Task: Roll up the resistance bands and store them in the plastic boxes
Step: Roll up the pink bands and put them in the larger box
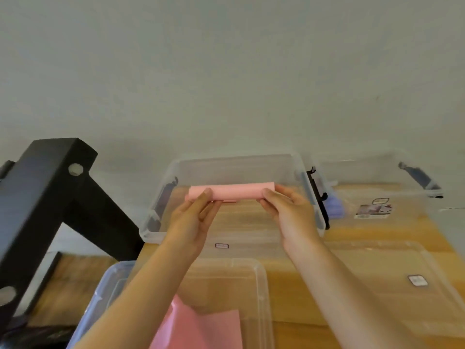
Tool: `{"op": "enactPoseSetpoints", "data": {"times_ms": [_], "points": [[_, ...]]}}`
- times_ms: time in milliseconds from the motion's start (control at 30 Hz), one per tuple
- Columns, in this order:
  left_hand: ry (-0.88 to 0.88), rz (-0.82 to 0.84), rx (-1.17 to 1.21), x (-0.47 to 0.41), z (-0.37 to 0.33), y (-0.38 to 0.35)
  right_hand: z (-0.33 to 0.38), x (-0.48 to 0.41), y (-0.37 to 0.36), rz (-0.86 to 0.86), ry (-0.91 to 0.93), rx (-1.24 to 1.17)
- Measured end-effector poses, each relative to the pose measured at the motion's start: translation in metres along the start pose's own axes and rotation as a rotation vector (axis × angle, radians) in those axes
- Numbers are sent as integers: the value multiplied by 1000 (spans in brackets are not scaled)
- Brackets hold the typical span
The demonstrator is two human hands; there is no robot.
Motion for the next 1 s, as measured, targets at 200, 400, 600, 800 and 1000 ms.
{"op": "enactPoseSetpoints", "data": {"times_ms": [200,400,600,800,1000], "points": [[210,-208,1,-33,-9,24,-32,-40,-32,-25,-192,138],[321,-374,-32,-72,26,37,-69,-86,-33,-168,-383,243],[429,-461,-14,-109,68,63,-83,-119,-26,-263,-323,696],[392,-552,2,-134,81,80,-107,-136,-28,-285,-390,806],[388,-575,-51,-143,90,85,-111,-140,-30,-383,-380,947]]}}
Point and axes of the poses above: each hand's wrist, its own x-axis away from the middle knuckle, its own y-axis out of the back of the hand, z = x × y, the point moved 7 cm from there along -x, towards the middle knuckle, and after that the axes turned 8 degrees about -y, right-handed, at the moved point
